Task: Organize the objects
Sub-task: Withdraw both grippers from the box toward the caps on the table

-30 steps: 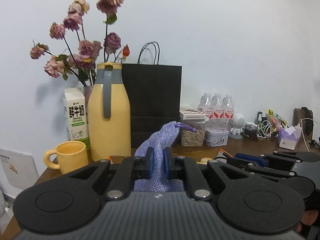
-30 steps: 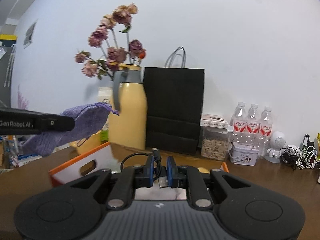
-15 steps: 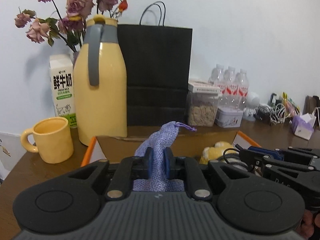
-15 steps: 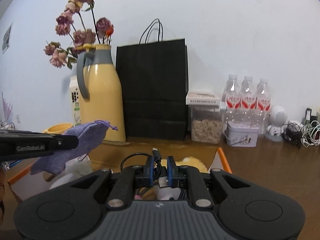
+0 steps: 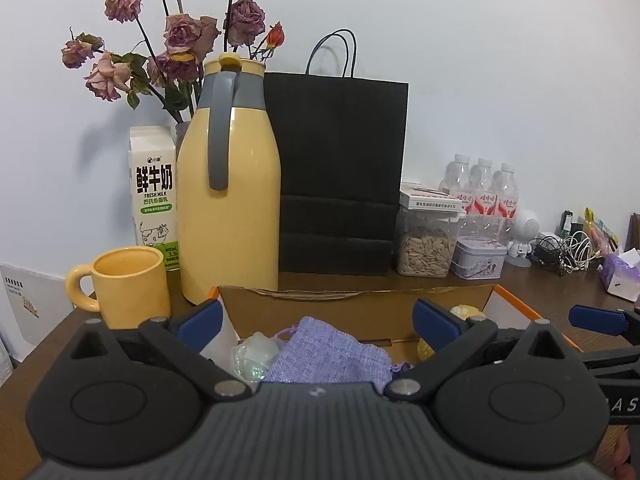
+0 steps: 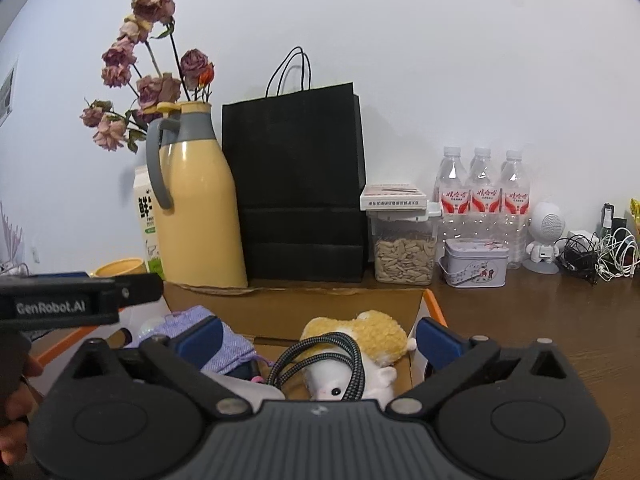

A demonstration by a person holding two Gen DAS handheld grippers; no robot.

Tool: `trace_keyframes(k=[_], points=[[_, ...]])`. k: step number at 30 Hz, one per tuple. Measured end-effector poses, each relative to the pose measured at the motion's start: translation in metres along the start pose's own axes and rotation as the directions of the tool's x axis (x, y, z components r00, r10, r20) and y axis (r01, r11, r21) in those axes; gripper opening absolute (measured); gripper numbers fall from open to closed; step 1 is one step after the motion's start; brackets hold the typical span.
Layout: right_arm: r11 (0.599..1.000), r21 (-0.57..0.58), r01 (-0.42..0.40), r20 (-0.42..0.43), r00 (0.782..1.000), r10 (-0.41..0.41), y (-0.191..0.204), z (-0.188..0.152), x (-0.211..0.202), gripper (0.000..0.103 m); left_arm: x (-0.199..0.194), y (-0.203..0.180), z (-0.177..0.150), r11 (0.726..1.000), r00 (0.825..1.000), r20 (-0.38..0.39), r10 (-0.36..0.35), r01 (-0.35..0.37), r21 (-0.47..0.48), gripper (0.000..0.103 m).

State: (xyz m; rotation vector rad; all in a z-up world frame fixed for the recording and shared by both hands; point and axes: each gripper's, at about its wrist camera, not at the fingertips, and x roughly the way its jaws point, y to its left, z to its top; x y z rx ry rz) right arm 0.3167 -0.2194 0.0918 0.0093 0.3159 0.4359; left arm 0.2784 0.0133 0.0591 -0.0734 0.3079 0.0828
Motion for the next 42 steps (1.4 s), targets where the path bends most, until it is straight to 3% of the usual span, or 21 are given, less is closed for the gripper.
trace_keyframes(k=[12, 25, 36, 42], points=[[1.0, -0.006, 0.009, 0.016, 1.0, -0.008, 0.002, 0.001, -0.007, 0.103, -0.011, -0.003, 0.001, 1.0, 1.0, 0.022, -0.005, 0.005, -0.003, 0.103], [0.999, -0.038, -0.001, 0.068, 0.998, 0.004, 0.007, -0.009, -0.045, 0.103, -0.061, 0.006, -0.008, 1.0, 0.997, 0.073, -0.002, 0.004, -0.03, 0.103], [0.998, -0.068, -0.012, 0.041, 0.999, 0.015, 0.011, -0.03, -0.087, 0.103, -0.098, 0.015, -0.027, 0.999, 0.999, 0.032, 0.002, 0.0, -0.039, 0.103], [0.995, -0.09, -0.033, -0.008, 0.999, 0.033, 0.014, -0.042, -0.109, 0.103, -0.112, 0.018, -0.039, 1.0, 0.999, -0.033, 0.005, -0.006, -0.031, 0.103]])
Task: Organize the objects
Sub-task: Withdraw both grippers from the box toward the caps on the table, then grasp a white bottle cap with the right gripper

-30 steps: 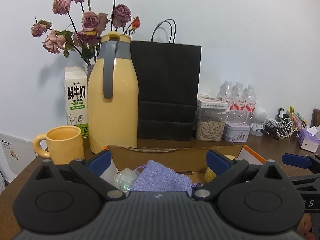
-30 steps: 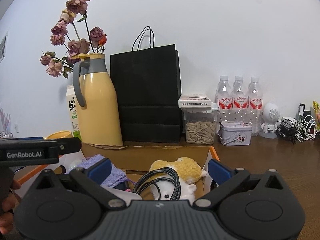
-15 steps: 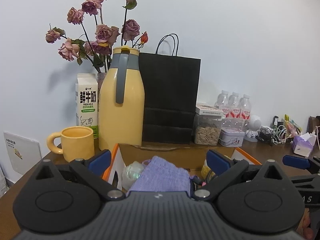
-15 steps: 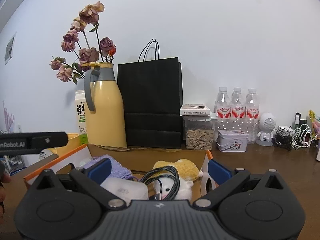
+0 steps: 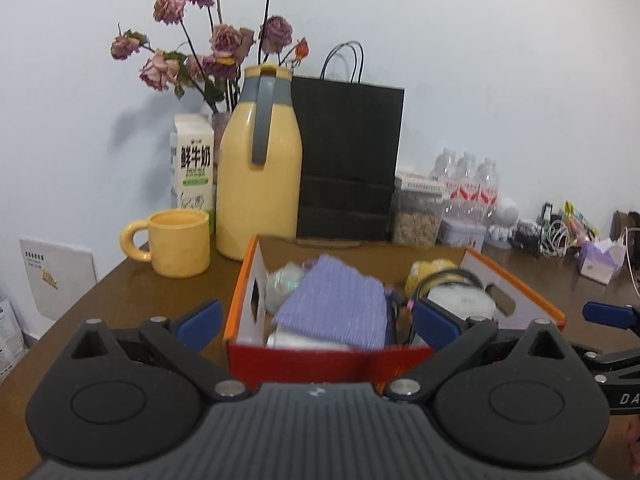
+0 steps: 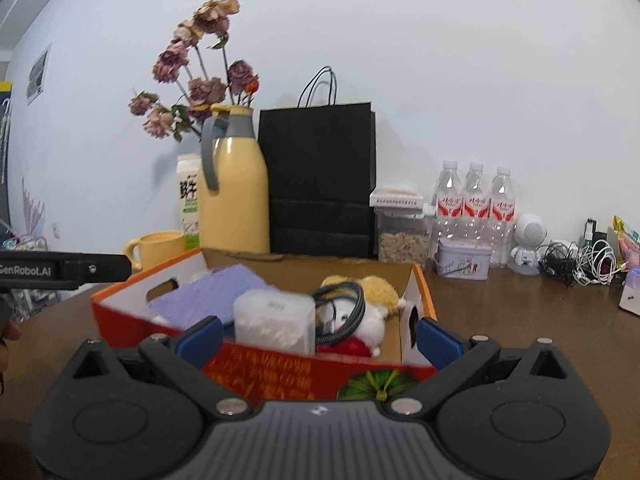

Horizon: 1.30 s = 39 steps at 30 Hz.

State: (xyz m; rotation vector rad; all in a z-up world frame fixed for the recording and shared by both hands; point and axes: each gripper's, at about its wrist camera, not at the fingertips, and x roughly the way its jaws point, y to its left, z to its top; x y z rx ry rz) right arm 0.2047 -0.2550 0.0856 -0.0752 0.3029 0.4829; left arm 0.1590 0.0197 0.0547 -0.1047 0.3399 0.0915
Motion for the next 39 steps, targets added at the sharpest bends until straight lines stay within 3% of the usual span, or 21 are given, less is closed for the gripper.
trace_keyframes(k=[14, 22, 28, 30, 34, 39], points=[[0.999, -0.008, -0.032, -0.1, 0.994, 0.031, 0.008, -0.027, -0.028, 0.103, -0.031, -0.001, -0.023, 1.0, 0.994, -0.109, -0.006, 0.009, 0.025, 0.103], [0.992, -0.029, -0.122, -0.145, 0.983, 0.116, 0.028, -0.033, -0.03, 0.103, -0.04, 0.009, -0.035, 1.0, 0.988, -0.156, 0.017, -0.016, 0.012, 0.103], [0.965, -0.085, -0.247, -0.196, 0.954, 0.227, 0.067, -0.031, -0.017, 0.081, -0.046, 0.027, -0.039, 0.999, 0.985, -0.166, 0.05, -0.052, -0.007, 0.103], [0.955, -0.106, -0.277, -0.221, 0.943, 0.249, 0.08, -0.03, -0.01, 0.065, -0.046, 0.035, -0.04, 0.998, 0.983, -0.173, 0.058, -0.062, -0.019, 0.103], [0.947, -0.119, -0.299, -0.268, 0.928, 0.259, 0.099, -0.031, 0.005, 0.052, -0.048, 0.045, -0.042, 0.997, 0.983, -0.175, 0.062, -0.07, -0.039, 0.103], [0.948, -0.114, -0.296, -0.295, 0.922, 0.252, 0.103, -0.035, 0.011, 0.026, -0.047, 0.053, -0.044, 0.996, 0.981, -0.181, 0.063, -0.074, -0.052, 0.103]])
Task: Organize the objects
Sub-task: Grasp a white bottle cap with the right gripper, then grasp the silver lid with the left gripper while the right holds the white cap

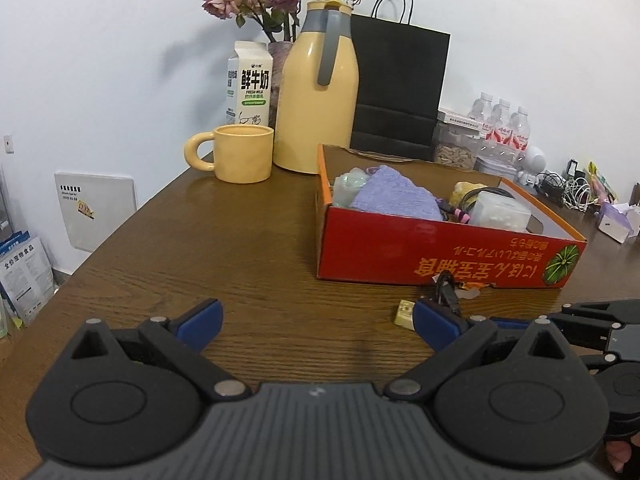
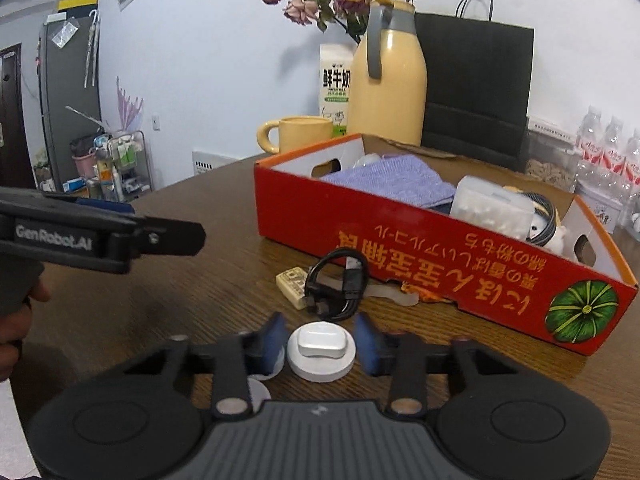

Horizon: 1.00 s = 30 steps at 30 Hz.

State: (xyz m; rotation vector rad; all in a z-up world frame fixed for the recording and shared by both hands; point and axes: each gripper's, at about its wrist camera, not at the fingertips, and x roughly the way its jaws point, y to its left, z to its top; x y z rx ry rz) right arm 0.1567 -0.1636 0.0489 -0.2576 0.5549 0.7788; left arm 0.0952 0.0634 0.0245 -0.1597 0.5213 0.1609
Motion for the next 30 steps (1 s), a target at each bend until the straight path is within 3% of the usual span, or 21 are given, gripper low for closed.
trace_keyframes(k=[16, 23, 30], points=[[1.0, 0.03, -0.009, 0.08, 0.997, 0.007, -0.006, -0.006, -0.012, 0.026, 0.007, -0.005, -0.004, 1.0, 1.0, -0.024, -0.016, 0.016, 0.011, 0.103], [0.995, 0.093, -0.04, 0.146, 0.989, 0.026, -0.019, -0.002, -0.027, 0.026, 0.008, -0.034, -0.011, 0.984, 0.99, -0.061, -0.124, 0.131, 0.123, 0.102], [0.993, 0.108, -0.036, 0.179, 0.984, 0.016, -0.03, 0.004, -0.041, 0.026, 0.006, -0.054, -0.013, 0.963, 0.983, -0.052, -0.175, 0.181, 0.201, 0.103]])
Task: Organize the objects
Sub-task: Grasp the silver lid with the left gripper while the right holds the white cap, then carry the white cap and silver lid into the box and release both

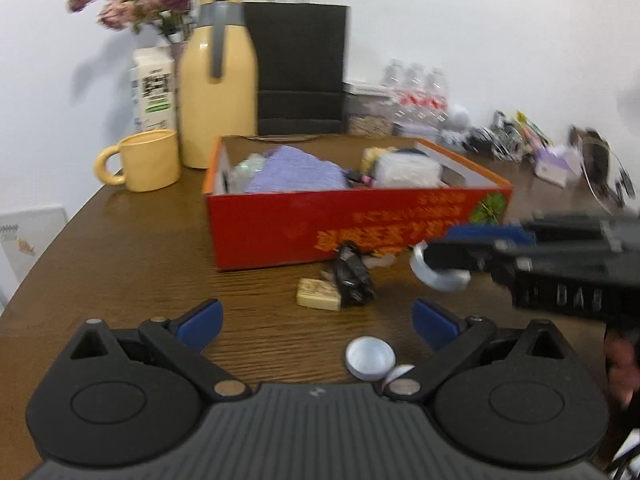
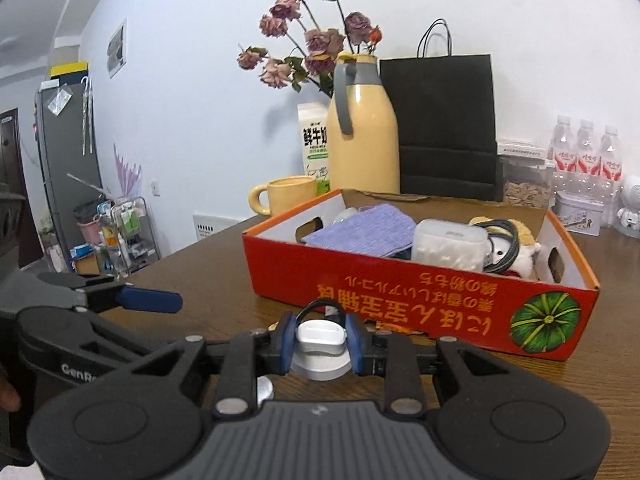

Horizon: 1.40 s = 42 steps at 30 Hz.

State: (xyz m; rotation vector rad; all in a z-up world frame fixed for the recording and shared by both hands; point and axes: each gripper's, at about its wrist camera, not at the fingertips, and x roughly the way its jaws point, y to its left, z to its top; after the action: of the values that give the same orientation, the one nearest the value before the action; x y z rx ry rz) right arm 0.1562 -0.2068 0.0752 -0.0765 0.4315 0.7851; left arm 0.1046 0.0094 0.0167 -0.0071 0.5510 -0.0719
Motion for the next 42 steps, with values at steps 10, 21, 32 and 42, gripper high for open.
trace_keyframes(k=[10, 21, 32, 42], points=[[0.993, -0.007, -0.12, -0.027, 0.992, 0.119, 0.01, 0.004, -0.007, 0.026, 0.0, -0.033, -0.012, 0.982, 0.996, 0.05, -0.071, 0.061, 0.181, 0.103], [0.985, -0.036, -0.168, -0.09, 0.982, 0.164, 0.024, 0.0, -0.001, 0.026, 0.0, -0.041, -0.017, 0.961, 0.99, 0.055, -0.129, 0.111, 0.253, 0.04], [0.993, -0.014, -0.114, -0.029, 0.993, 0.113, 0.012, 0.003, -0.008, 0.026, -0.001, -0.031, -0.013, 0.974, 0.992, 0.081, -0.099, 0.08, 0.211, 0.04], [0.997, 0.054, 0.052, 0.041, 0.998, -0.054, -0.035, 0.013, -0.014, 0.026, -0.001, -0.005, 0.009, 0.996, 0.99, 0.137, -0.02, 0.007, 0.092, 0.041]])
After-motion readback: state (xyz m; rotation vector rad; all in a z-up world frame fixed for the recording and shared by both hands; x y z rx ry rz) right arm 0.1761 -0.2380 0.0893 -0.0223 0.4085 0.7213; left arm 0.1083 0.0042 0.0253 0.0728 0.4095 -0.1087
